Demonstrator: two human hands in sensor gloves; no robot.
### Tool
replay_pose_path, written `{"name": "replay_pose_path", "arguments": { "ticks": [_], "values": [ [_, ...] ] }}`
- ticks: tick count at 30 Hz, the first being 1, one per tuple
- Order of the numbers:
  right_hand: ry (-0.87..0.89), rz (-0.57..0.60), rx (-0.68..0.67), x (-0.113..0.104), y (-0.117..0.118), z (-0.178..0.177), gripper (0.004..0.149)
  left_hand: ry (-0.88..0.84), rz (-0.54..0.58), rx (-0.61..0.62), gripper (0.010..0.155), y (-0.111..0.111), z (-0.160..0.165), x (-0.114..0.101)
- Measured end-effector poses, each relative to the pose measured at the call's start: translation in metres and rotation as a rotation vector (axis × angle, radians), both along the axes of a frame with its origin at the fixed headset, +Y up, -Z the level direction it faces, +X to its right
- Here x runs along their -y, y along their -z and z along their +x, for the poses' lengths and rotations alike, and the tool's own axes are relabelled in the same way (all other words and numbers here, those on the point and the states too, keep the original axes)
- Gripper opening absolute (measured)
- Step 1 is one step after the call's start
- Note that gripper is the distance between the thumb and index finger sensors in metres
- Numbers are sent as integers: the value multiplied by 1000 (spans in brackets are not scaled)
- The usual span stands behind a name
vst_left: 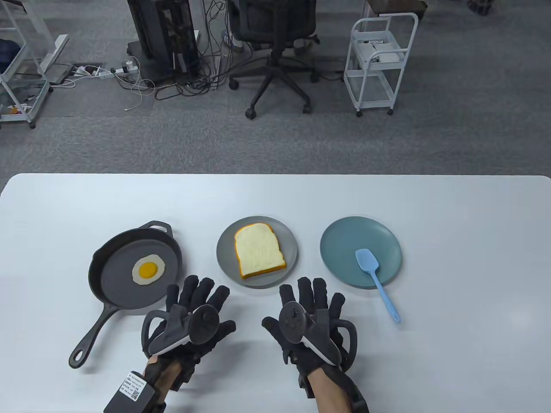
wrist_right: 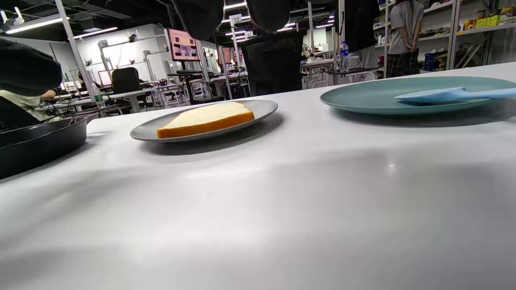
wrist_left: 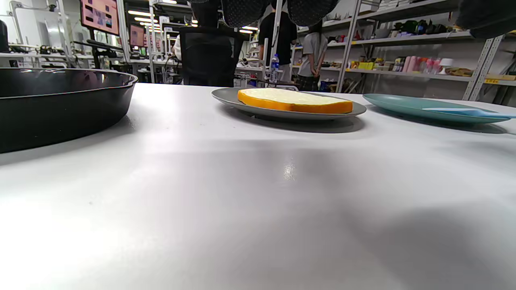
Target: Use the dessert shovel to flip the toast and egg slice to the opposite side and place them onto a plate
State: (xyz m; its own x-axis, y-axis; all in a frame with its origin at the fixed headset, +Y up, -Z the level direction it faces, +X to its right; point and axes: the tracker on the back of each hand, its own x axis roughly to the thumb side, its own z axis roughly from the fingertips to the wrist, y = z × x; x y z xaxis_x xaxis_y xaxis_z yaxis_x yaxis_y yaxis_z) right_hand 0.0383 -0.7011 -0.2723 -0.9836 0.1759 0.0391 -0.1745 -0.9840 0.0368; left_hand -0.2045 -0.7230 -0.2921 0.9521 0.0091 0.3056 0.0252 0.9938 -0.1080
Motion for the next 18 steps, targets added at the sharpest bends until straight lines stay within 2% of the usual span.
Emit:
{"name": "replay_pose_path", "arguments": {
  "ticks": [10,18],
  "values": [
    [-3,-17,-1,1,0,-1,87,0,20,-19,88,0,-3,-4],
    [4,-27,-5,1,0,-2,87,-20,66,-150,87,7,-35,-13]
  ]
}}
